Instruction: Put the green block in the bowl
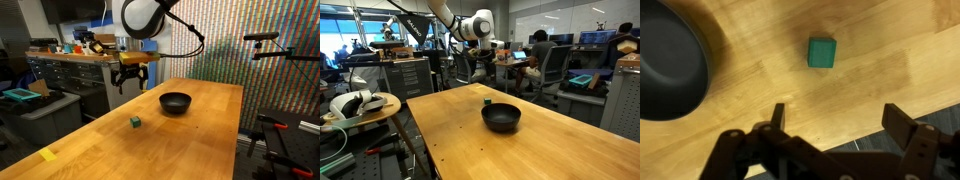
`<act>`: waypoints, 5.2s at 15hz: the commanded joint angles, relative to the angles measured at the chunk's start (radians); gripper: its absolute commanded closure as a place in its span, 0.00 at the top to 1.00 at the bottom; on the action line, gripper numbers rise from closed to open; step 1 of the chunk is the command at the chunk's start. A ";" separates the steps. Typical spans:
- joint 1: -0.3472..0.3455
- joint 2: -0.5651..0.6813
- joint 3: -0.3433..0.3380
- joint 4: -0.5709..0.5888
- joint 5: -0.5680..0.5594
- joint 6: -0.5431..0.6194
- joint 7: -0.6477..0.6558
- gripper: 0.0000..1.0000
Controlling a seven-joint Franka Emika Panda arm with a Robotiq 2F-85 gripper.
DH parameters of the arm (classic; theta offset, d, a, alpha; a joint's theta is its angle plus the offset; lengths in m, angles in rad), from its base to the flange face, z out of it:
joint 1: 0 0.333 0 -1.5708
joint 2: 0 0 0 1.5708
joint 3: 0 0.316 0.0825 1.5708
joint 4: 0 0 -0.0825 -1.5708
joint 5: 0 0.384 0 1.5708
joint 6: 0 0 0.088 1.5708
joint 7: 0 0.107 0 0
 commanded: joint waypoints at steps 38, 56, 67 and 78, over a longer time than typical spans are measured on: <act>-0.004 0.302 0.005 0.233 0.132 -0.128 -0.093 0.72; 0.008 0.241 -0.026 0.227 0.122 -0.117 -0.129 0.18; 0.013 -0.017 -0.098 -0.095 0.090 0.049 -0.091 0.18; -0.009 -0.305 -0.133 -0.434 -0.010 0.055 -0.013 0.18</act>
